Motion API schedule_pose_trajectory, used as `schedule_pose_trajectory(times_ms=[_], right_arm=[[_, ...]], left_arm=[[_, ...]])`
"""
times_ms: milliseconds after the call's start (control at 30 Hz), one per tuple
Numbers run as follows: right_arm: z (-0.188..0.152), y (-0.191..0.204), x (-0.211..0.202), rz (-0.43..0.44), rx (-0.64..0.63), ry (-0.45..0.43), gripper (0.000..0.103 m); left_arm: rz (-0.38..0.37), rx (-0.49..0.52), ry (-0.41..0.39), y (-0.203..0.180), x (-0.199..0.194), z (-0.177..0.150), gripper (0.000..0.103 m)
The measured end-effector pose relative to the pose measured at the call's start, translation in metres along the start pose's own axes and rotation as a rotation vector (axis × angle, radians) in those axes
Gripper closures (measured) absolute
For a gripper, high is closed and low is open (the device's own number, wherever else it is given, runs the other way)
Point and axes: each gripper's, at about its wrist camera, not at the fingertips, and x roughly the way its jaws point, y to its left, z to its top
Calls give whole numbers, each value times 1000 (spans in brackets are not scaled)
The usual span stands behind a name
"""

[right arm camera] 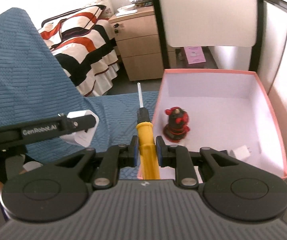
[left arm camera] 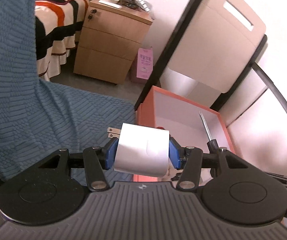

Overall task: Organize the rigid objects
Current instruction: 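Lower the charger plug and screwdriver into the pink box with both grippers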

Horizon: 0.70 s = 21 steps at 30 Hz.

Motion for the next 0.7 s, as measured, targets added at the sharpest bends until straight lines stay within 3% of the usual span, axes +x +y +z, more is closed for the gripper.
schedule_pose_trajectory(times_ms=[400, 700], right_arm=[[5, -58, -7, -30, 95, -24, 81], [4, -107, 11, -56, 135, 4, 81]], left_arm=[[-41, 57, 47, -60, 35, 6, 44], [-48, 54, 104, -85, 87, 2, 44]])
